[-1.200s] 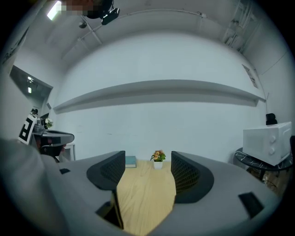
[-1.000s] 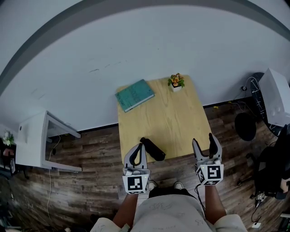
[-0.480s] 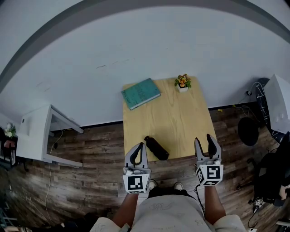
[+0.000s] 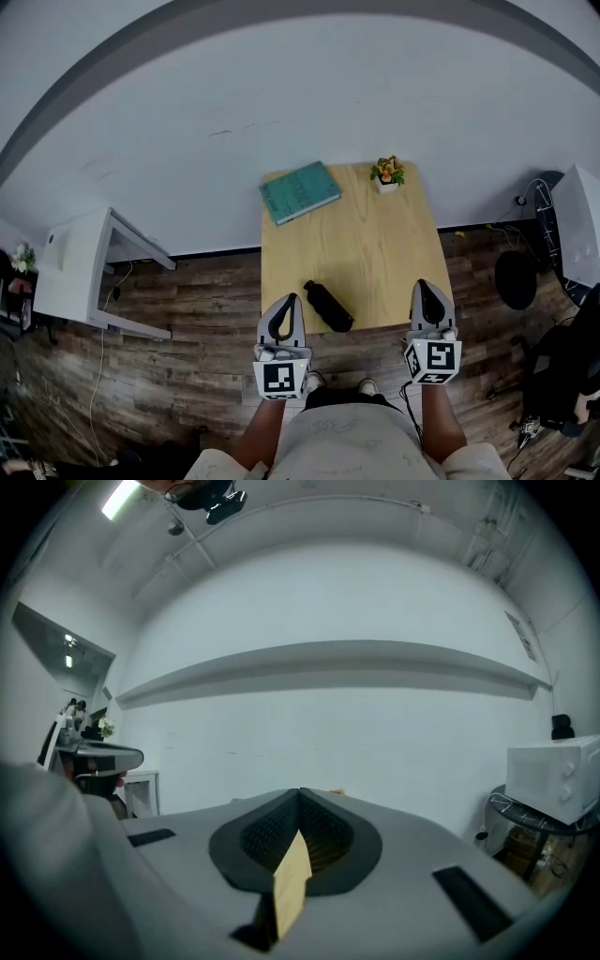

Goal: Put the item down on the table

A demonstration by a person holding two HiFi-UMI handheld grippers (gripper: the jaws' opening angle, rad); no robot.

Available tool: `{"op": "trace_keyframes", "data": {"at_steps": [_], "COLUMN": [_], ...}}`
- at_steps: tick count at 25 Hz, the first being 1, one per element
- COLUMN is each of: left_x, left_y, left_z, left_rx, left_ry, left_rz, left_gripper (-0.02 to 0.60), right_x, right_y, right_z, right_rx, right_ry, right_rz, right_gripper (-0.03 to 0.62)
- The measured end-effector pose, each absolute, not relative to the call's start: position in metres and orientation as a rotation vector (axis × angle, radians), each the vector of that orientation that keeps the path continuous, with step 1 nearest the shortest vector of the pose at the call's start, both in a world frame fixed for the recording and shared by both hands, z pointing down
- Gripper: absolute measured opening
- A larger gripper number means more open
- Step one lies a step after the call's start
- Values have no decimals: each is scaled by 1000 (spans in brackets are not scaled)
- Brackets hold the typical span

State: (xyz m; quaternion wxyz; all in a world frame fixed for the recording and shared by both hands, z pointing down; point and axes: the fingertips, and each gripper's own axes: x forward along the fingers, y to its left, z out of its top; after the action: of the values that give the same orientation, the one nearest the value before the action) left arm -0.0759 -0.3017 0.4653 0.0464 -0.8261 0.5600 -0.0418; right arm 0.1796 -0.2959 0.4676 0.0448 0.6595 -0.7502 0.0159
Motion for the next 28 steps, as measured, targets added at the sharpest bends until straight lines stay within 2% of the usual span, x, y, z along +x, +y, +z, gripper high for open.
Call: {"op": "trace_keyframes", "data": {"at_steps": [28], "left_x": [-81], "left_y": [-302], "left_z": [462], "left_rx": [-2511], "left_ry": [1742], "left_rz": [-118], "left_gripper": [8], "right_x": [164], "right_y": [-308], "right_z": [454], "right_rx": [1942], "right_ry": [-2353], "right_rz": [71], "right_gripper": [15]}}
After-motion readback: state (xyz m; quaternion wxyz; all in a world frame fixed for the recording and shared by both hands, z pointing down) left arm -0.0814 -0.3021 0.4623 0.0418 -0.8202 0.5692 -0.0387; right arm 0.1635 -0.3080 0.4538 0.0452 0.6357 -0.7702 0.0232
